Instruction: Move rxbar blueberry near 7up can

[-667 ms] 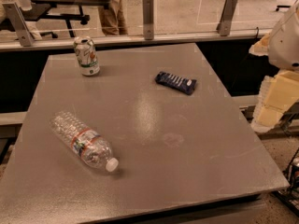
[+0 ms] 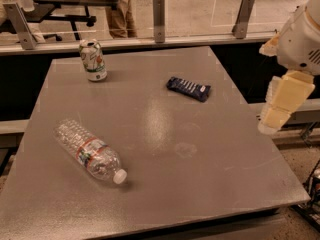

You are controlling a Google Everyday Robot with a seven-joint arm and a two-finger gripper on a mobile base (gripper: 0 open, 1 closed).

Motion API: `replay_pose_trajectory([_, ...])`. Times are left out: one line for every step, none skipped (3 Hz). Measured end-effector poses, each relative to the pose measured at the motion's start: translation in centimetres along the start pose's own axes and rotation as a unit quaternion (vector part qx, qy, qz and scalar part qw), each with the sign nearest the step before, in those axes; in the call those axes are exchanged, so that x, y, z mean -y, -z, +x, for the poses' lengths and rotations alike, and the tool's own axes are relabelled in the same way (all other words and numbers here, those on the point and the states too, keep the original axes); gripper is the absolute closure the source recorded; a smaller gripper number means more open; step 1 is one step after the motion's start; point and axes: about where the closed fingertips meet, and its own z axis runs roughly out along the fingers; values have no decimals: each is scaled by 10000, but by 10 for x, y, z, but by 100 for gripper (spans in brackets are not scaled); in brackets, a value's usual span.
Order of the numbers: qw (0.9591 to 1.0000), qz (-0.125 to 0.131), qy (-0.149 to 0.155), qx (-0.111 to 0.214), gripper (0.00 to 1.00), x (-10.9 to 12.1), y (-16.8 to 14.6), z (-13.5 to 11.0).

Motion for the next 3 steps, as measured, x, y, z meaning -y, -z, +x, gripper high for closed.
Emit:
replay_pose_trajectory([9996,-154,-68,229,0,27,-31,-18])
replay_pose_trajectory([9988,-316,-150,349,0,43,-56,-27])
replay_pose_trajectory([9973,-431,-217,557,0,64,-85,-43])
